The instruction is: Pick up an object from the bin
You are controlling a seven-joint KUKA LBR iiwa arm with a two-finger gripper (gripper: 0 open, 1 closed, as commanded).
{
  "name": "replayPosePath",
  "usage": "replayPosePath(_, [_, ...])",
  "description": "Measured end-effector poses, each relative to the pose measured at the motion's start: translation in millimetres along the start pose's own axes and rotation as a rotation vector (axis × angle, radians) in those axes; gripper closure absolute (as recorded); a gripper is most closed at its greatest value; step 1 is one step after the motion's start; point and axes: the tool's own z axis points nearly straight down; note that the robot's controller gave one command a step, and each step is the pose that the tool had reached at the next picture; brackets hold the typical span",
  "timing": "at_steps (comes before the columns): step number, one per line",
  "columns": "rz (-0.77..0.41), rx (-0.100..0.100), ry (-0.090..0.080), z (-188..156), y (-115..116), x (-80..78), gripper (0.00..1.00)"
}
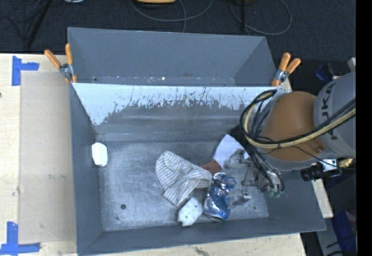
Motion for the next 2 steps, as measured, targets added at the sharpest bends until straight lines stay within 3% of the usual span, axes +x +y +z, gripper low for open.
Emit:
replayPosePath(1, [-0.002, -0.001, -0.004, -1.4, 0.8, -1.4, 0.0])
replayPosePath(2, [-0.44, 0.008, -0.025, 15.6, 35.6, -2.3, 1.0])
